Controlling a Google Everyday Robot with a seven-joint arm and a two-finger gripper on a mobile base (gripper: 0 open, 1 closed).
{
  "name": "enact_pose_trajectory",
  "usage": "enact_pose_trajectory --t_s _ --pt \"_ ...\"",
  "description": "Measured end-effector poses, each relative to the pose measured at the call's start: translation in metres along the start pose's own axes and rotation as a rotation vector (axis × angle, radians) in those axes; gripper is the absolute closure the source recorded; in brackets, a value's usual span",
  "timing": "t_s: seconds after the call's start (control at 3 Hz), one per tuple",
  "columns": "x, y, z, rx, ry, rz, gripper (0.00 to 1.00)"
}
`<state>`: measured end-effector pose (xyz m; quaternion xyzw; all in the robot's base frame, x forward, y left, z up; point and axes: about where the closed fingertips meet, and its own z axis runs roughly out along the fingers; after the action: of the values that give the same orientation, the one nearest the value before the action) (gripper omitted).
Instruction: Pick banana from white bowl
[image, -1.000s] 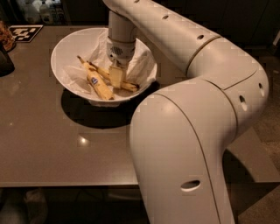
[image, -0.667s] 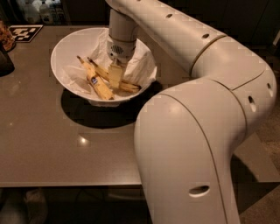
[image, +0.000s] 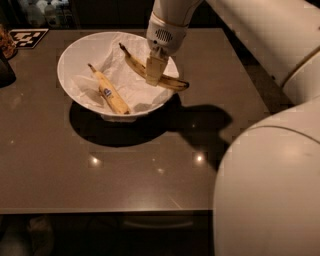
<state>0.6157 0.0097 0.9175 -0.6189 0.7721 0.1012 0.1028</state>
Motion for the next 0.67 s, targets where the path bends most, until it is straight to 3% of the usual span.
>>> enact_pose_trajectory --t_s 0.67 --pt "0.021 0.056 -0.089 0.086 -0.047 -0.104 1.0"
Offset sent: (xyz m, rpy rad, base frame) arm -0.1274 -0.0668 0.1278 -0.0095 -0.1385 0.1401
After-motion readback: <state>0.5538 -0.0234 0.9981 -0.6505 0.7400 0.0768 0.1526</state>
